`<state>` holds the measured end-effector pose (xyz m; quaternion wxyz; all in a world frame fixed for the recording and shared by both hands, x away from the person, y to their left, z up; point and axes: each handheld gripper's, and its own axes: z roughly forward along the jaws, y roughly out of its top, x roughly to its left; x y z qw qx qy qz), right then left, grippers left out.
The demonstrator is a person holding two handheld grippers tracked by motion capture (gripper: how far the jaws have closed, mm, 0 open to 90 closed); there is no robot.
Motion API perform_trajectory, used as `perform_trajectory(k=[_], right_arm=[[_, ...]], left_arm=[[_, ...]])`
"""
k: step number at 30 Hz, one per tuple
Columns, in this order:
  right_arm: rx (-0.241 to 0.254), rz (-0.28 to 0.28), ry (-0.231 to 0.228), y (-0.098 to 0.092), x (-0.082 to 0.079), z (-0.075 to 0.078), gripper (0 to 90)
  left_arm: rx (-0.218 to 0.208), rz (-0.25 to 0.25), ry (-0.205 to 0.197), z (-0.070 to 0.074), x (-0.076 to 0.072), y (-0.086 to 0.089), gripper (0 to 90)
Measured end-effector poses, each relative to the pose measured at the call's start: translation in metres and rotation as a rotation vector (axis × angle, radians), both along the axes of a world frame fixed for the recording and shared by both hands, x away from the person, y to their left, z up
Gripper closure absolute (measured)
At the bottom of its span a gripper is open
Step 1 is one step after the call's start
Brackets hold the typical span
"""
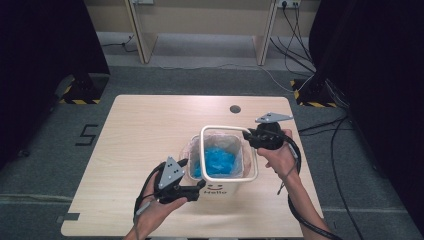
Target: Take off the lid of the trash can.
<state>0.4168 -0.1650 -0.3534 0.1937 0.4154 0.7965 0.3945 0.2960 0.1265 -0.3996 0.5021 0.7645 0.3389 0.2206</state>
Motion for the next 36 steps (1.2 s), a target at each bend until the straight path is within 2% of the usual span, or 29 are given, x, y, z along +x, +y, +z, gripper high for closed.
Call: perform_trajectory(k=[9,14,19,23,36], right_arm=[[0.067,-0.026,0.015,-0.03,-0.008,-0.004,76.6],[0.087,-0.046,0.017,-0.044,-0.012,-0.006,76.8],[0.086,-0.069,0.017,-0.06,-0.017,-0.007,76.8],[0.082,-0.097,0.018,-0.078,-0.022,-0.01,76.8],[0.084,-0.182,0.047,-0.127,-0.035,-0.031,76.8]], left_arm=[[-0.009,0.007,0.016,-0.005,-0.004,0.007,17.7],[-0.011,0.01,0.017,-0.005,-0.006,0.012,17.7],[-0.014,0.02,0.017,-0.006,-0.008,0.02,17.7],[-0.031,0.03,0.036,-0.01,-0.01,0.029,17.3],[-0.062,0.048,0.087,-0.022,-0.016,0.049,16.7]])
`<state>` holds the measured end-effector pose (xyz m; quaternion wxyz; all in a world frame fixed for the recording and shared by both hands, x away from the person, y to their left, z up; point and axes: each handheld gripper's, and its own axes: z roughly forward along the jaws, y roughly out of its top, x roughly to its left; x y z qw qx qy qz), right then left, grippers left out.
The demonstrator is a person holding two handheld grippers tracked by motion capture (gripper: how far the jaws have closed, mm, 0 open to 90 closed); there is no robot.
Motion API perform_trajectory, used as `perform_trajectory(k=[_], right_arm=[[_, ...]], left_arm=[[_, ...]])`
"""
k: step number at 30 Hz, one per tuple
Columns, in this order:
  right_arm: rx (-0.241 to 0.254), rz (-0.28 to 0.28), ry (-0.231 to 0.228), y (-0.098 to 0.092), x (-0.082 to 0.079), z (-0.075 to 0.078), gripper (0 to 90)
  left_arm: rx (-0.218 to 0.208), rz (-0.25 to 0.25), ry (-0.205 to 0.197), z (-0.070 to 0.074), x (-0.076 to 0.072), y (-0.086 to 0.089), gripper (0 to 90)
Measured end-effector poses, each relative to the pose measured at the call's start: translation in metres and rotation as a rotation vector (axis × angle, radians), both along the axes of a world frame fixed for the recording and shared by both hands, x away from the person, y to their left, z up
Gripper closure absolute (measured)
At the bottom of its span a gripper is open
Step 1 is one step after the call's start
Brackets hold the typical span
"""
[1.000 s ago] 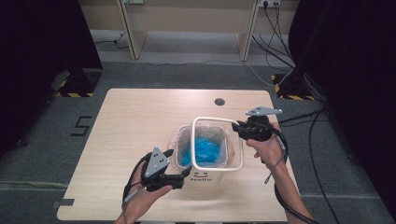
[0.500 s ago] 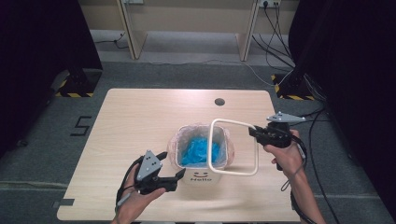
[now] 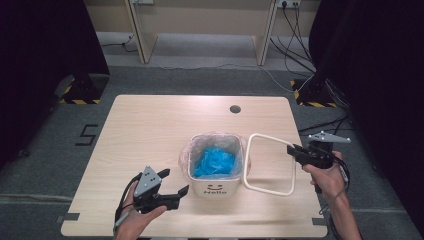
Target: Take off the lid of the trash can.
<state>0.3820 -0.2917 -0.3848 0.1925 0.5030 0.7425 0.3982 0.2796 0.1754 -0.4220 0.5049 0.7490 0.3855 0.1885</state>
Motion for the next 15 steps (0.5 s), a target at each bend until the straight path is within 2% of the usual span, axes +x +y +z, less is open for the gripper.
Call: perform_trajectory(k=[8,15], right_arm=[[-0.01,-0.04,0.025,-0.021,-0.006,-0.015,76.9],[-0.051,-0.066,0.047,-0.03,-0.008,-0.032,76.8]], left_arm=[[-0.001,0.021,0.033,-0.008,0.0,0.014,16.6],[-0.01,0.023,0.049,-0.016,0.0,0.016,16.5]])
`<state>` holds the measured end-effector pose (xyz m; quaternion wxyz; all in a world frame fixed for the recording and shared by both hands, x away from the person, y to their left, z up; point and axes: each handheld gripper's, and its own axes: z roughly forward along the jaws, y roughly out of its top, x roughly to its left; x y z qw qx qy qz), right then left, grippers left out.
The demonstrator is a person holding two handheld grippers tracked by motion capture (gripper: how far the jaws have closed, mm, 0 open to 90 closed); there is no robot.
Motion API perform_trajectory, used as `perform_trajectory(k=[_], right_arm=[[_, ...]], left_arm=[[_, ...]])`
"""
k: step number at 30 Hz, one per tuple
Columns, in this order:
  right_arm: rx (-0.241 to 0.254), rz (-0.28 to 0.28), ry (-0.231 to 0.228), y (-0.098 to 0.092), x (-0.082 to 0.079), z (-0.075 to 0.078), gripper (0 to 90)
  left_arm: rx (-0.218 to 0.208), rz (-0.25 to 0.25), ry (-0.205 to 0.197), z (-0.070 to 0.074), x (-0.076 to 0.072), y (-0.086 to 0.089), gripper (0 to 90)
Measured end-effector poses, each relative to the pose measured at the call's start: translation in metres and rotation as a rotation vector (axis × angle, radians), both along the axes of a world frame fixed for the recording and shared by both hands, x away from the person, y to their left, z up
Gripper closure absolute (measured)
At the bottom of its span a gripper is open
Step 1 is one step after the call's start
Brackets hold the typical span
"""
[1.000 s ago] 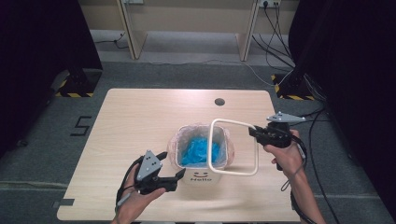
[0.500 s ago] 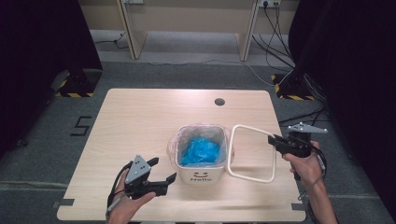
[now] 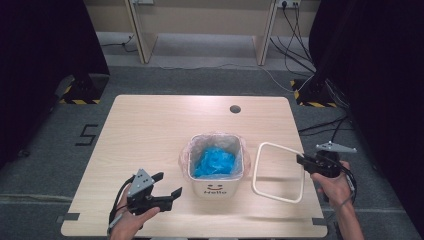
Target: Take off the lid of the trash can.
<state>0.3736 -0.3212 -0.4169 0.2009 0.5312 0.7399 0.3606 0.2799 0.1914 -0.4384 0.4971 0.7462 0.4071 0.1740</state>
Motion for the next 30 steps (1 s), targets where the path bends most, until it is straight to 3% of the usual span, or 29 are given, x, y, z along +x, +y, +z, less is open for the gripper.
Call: perform_trajectory(k=[5,15,17,30], right_arm=[[-0.027,-0.005,0.026,-0.001,-0.001,-0.017,76.8],[-0.019,-0.008,0.077,-0.004,-0.006,-0.053,76.8],[-0.043,-0.002,0.079,-0.004,-0.006,-0.057,76.8],[-0.073,-0.007,0.102,-0.007,-0.003,-0.072,76.7]], left_arm=[[0.0,0.005,0.014,-0.008,0.001,0.001,16.4],[0.003,0.021,0.016,-0.016,0.001,0.006,16.4],[0.003,0.022,0.018,-0.018,0.002,0.006,16.4],[0.017,0.024,0.029,-0.023,0.002,0.006,16.4]])
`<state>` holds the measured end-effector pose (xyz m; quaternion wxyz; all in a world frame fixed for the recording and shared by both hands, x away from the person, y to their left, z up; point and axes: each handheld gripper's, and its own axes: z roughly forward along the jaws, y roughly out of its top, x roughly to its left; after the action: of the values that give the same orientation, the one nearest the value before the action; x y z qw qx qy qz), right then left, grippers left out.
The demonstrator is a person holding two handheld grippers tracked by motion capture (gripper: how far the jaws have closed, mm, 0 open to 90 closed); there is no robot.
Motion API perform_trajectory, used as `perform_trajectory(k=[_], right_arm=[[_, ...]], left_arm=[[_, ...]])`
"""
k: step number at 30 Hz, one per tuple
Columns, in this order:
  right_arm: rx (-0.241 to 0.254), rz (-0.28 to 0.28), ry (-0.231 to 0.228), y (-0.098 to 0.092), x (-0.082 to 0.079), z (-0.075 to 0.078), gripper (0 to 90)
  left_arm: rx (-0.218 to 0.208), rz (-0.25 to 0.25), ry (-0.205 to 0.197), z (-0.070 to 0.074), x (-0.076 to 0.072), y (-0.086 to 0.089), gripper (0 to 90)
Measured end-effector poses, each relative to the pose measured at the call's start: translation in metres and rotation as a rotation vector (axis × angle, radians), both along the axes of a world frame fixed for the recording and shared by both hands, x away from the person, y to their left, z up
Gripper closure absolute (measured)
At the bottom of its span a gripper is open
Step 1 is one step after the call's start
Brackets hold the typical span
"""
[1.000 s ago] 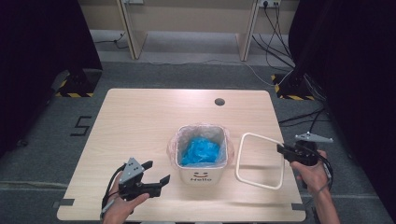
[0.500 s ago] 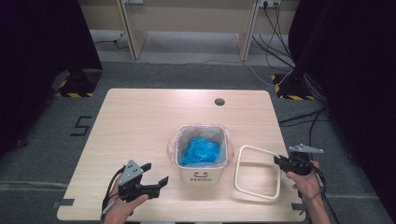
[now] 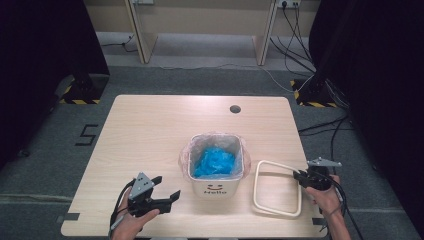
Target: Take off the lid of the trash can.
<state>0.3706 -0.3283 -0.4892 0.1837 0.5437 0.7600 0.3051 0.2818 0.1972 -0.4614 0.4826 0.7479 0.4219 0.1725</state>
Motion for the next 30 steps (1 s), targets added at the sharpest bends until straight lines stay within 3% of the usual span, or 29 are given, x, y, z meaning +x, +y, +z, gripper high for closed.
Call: perform_trajectory(k=[7,18,24,30], right_arm=[[-0.08,0.02,-0.011,0.004,0.0,-0.005,76.1],[-0.052,-0.01,-0.048,0.003,-0.005,-0.013,71.4],[-0.025,-0.047,-0.063,0.003,-0.01,-0.013,54.4],[0.008,-0.094,-0.119,0.004,-0.015,-0.004,40.8]], left_arm=[[0.004,0.003,0.008,-0.004,0.001,0.0,16.4],[0.008,-0.001,0.024,-0.009,0.002,0.0,16.4],[0.009,-0.004,0.028,-0.012,0.001,-0.001,16.4],[0.008,-0.002,0.039,-0.014,0.0,0.001,16.4]])
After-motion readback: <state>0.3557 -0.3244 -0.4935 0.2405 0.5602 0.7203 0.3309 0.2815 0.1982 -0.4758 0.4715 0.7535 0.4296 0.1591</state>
